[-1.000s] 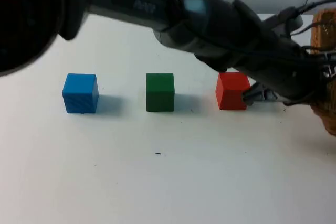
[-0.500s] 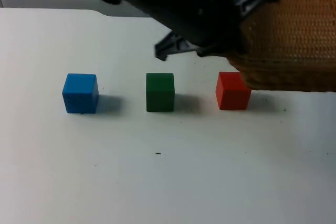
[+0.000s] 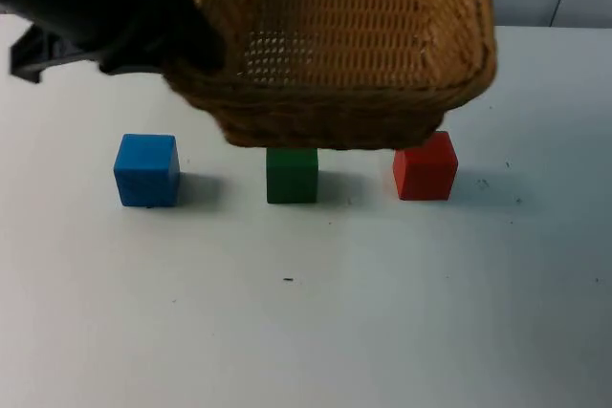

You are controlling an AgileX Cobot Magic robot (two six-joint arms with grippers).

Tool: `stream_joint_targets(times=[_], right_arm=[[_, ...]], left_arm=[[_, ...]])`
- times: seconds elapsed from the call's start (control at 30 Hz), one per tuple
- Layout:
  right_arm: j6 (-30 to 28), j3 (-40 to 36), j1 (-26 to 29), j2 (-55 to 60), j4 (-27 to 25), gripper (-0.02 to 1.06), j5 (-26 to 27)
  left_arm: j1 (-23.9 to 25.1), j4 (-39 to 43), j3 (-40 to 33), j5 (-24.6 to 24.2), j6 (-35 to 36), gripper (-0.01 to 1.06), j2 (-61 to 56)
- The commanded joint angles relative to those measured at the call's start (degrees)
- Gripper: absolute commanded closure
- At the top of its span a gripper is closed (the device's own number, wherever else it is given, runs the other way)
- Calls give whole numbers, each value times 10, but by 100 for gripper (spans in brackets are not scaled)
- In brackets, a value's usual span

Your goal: Pick up the basket with the left hand and place the blue cube into the basket with the right hand.

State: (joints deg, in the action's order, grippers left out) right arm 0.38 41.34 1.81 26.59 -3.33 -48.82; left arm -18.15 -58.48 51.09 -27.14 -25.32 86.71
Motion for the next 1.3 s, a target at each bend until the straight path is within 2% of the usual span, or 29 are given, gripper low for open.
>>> stream_joint_targets(times=[0.0, 0.03, 0.13, 0.17, 0.23, 0.3, 0.33, 0.47, 0.53, 0.67, 0.77, 0.93, 1.03, 1.17, 1.2, 1.27], right_arm=[[-4, 4, 4, 1, 0, 0, 7], [-4, 4, 4, 1, 0, 0, 7], [-4, 4, 4, 1, 0, 0, 7], [-4, 4, 4, 1, 0, 0, 7], [-4, 4, 4, 1, 0, 0, 7], [-4, 4, 4, 1, 0, 0, 5], [-4, 4, 4, 1, 0, 0, 5], [-4, 4, 4, 1, 0, 0, 1], [-4, 4, 4, 1, 0, 0, 1], [-4, 4, 4, 1, -5, 0, -2], [-11, 4, 4, 1, -15, 0, -2], [-19, 4, 4, 1, -17, 0, 1], [-38, 4, 4, 1, -35, 0, 18], [-109, 4, 4, 26, -109, 0, 49], [-109, 4, 4, 26, -109, 0, 49], [-157, 4, 4, 54, -158, 0, 54]], left_arm=[[46, -4, -41, -24, -27, 105, -52], [46, -4, -41, -24, -27, 105, -52], [126, 16, -79, -85, -47, 105, -106], [126, 16, -79, -85, -47, 105, -106], [169, 47, -93, -119, -48, 105, -132], [215, 68, -113, -135, -48, 105, -156], [215, 68, -113, -135, -48, 105, -156], [313, 97, -150, -173, -73, 105, -198], [323, 99, -154, -176, -74, 105, -203], [354, 98, -155, -213, -111, 105, -207], [394, 98, -155, -241, -139, 105, -207], [453, 98, -155, -247, -150, 105, -207], [472, 98, -155, -245, -159, 105, -207], [501, 102, -155, -245, -178, 105, -207], [501, 102, -155, -245, -178, 105, -207], [506, 110, -155, -243, -183, 105, -207]])
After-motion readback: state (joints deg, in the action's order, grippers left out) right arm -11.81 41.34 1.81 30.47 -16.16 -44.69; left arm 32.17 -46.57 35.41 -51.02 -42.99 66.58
